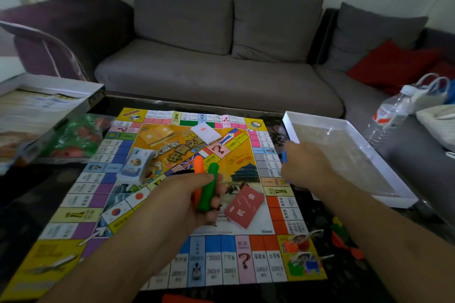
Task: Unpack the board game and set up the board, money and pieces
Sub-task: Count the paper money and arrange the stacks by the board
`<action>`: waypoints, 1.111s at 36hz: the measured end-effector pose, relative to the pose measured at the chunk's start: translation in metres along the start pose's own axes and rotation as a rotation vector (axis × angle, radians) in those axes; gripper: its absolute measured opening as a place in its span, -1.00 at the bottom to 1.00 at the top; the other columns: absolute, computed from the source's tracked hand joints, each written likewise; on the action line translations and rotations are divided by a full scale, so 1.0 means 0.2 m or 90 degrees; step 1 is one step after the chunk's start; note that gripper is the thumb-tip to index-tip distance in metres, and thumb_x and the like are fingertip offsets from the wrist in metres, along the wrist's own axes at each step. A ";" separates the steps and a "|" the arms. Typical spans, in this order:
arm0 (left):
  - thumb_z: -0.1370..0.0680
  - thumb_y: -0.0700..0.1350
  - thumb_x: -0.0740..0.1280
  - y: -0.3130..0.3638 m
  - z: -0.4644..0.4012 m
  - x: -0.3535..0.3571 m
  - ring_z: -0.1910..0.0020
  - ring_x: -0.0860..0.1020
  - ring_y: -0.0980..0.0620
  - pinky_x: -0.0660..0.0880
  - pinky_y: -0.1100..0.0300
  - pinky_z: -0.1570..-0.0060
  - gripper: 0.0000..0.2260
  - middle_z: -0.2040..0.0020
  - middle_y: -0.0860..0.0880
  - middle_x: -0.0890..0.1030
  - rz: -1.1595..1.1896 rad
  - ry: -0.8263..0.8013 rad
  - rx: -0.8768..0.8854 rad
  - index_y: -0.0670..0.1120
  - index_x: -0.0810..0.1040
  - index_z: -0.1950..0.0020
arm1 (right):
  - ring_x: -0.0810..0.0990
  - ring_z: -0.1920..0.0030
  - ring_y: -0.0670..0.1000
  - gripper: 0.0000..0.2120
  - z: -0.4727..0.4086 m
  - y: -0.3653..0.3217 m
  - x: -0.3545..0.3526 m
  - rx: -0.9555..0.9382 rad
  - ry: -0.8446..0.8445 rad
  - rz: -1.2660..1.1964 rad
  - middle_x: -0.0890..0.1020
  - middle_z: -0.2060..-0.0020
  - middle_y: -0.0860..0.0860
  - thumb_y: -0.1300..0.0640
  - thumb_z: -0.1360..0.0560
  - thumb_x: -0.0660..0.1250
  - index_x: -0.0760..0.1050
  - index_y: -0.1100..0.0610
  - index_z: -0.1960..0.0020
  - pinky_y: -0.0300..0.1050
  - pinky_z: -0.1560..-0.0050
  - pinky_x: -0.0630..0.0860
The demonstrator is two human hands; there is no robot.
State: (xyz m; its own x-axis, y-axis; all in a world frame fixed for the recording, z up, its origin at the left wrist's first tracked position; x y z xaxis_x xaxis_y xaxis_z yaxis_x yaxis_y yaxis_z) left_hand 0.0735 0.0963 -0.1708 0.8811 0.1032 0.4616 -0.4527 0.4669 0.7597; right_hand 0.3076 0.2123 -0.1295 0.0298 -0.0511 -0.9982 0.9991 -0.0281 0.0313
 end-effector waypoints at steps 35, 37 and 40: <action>-0.72 -0.19 0.21 0.07 0.21 -0.10 -0.15 0.71 -0.15 0.65 -0.08 -0.12 -0.76 -0.14 -0.21 0.73 -0.092 -0.062 0.085 -0.21 0.61 -0.29 | 0.73 0.00 0.03 -0.88 0.74 -0.69 0.06 -0.072 -0.062 -0.900 0.75 0.08 0.03 0.20 -0.61 0.41 0.71 0.05 -0.05 0.04 -0.06 0.68; -0.72 -0.19 0.23 0.06 0.20 -0.12 -0.09 0.73 -0.17 0.65 -0.08 -0.08 -0.79 -0.09 -0.22 0.74 -0.081 -0.035 0.068 -0.21 0.61 -0.26 | 0.72 0.04 -0.04 -0.86 0.72 -0.66 0.05 -0.047 -0.049 -0.892 0.75 0.11 -0.03 0.20 -0.62 0.40 0.72 0.02 -0.03 -0.10 0.01 0.66; -0.70 -0.21 0.28 0.09 0.19 -0.18 0.04 0.76 -0.14 0.67 -0.04 0.04 -0.83 0.02 -0.22 0.75 -0.117 0.041 0.067 -0.20 0.62 -0.21 | 0.69 0.12 0.00 -0.87 0.64 -0.62 0.03 -0.027 -0.012 -0.823 0.71 0.20 -0.07 0.14 -0.62 0.42 0.70 -0.02 0.06 -0.04 0.12 0.61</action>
State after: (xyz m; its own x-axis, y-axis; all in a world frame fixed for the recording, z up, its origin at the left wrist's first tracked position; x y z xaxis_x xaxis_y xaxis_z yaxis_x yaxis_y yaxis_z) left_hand 0.0280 0.0678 -0.1572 0.9554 0.0817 0.2838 -0.2927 0.3898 0.8731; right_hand 0.1801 0.0884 -0.1327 -0.9529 -0.0247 -0.3024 0.3032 -0.0368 -0.9522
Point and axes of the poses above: each hand's wrist, its own z-axis away from the middle knuckle, its own x-axis out of the palm, y = z × x, the point moved 9 cm from there along -z, towards the middle knuckle
